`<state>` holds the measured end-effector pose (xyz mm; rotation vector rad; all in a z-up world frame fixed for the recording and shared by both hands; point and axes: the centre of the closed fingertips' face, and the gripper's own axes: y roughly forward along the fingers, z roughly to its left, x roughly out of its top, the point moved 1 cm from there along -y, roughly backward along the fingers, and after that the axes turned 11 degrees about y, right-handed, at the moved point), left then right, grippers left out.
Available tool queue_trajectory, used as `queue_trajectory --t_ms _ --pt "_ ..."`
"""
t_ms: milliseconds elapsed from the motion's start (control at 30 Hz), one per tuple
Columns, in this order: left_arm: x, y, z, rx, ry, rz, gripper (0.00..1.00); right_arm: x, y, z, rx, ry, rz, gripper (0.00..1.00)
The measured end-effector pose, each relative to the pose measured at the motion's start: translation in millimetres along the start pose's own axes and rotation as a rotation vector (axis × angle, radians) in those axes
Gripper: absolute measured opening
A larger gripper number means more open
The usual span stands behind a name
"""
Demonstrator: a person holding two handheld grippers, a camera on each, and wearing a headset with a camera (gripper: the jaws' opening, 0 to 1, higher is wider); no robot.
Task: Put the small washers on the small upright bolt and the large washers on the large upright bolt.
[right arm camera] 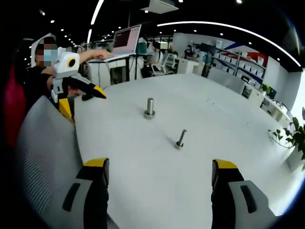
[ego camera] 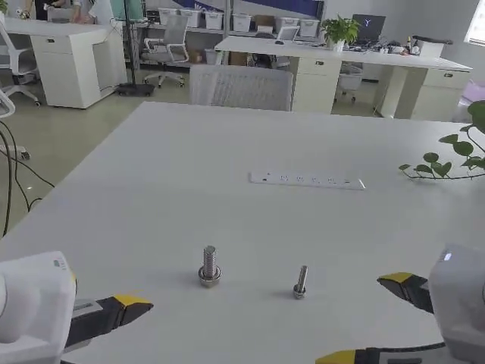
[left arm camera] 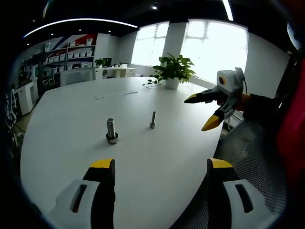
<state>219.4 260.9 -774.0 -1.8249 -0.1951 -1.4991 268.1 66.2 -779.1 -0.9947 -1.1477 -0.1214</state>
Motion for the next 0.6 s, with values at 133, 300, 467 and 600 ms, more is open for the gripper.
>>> queue_trajectory --t_ms 133,300,467,600 --pt "-1.2 -1.0 0.9 0.008 -0.007 -0.002 0.79 -3.4 -0.7 0.7 -0.005 0.008 0.005 0.9" --pt "-2.4 -2.6 2.2 0.018 -0.005 0.0 0.79 -5.2 -1.2 3.3 -0.002 0.005 0.01 0.91" --pt "-4.3 -4.0 5.2 0.033 -0.011 0.004 0.8 -5.9 -1.2 3.8 -0.002 0.002 0.013 0.91" --pt "-5.0 -4.7 4.8 0.033 -0.013 0.007 0.81 -5.5 -1.6 3.5 -0.001 0.0 0.017 0.91"
